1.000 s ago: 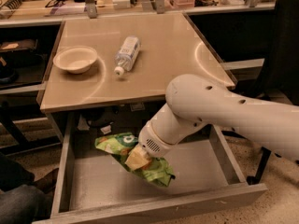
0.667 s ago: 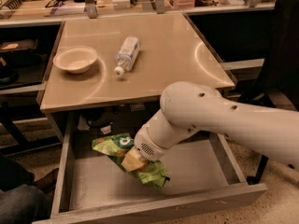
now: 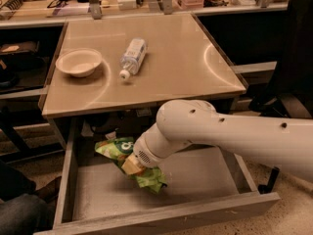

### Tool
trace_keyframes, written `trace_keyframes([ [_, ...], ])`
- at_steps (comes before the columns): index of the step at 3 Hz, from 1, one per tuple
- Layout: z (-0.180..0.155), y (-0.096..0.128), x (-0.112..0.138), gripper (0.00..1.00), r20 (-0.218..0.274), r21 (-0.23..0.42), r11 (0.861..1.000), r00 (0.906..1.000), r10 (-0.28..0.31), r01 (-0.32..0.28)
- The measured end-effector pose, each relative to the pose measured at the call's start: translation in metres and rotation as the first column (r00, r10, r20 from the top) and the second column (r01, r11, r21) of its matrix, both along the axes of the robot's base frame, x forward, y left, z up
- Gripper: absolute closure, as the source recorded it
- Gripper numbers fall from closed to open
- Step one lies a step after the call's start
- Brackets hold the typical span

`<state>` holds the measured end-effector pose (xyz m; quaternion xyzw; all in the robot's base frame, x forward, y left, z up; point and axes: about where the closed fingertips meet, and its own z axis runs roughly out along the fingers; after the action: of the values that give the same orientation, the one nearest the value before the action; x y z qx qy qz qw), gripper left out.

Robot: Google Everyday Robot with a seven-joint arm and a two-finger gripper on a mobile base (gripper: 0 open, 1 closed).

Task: Place green rice chip bag into top drawer

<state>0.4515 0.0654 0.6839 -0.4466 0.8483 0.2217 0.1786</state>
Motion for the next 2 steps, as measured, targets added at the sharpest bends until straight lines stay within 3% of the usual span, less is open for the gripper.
trace_keyframes([
  [2, -0.045, -0.006, 0.019, 1.00, 0.010, -0.003, 0.994, 0.9940, -0.109, 0.109],
])
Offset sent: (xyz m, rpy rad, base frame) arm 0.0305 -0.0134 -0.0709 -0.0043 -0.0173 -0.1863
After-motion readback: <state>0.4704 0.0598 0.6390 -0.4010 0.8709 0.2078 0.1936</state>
